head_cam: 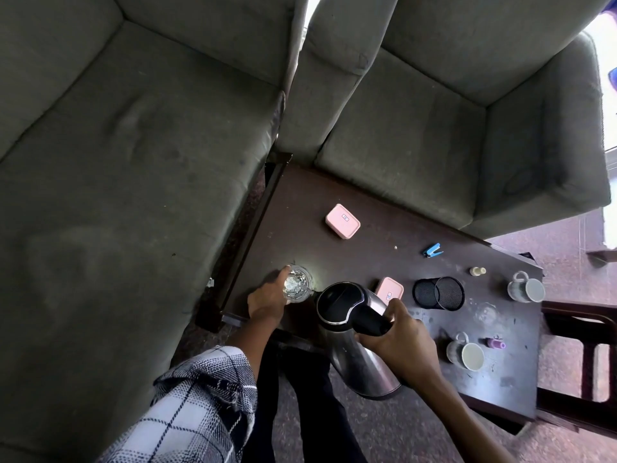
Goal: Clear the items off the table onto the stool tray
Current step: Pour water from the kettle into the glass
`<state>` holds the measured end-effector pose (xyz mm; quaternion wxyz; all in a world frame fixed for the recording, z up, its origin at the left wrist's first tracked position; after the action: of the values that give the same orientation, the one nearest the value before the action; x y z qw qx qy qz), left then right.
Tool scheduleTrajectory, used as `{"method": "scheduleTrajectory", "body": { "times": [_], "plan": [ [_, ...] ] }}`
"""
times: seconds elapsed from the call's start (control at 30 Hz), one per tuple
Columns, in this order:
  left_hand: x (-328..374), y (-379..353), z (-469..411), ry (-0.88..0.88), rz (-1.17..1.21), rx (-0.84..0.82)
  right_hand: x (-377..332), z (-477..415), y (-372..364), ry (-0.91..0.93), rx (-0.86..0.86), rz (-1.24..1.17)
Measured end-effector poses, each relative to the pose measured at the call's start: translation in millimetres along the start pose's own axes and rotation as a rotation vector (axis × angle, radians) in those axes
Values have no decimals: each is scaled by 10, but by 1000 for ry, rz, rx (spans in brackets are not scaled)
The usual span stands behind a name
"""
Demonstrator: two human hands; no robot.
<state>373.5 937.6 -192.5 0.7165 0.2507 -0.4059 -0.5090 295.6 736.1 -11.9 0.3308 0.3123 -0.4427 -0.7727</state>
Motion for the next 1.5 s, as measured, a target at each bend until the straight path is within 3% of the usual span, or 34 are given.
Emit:
{"method": "scheduleTrajectory", "body": {
  "times": [1.5],
  "plan": [
    [-2, 26, 15, 3, 14, -9, -13, -7, -22, 5, -15, 3]
  ]
}}
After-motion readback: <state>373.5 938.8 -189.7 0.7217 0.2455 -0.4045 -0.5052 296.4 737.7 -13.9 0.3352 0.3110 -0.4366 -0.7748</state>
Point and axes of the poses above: each hand's wrist, its own z-axis away from the middle knuckle, its own y-axis out of the back of the hand, x = y × z, the point moved 6 cm from there along -z, towards the middle knuckle, and after that the axes turned 8 degrees about x, right-handed, at the moved point
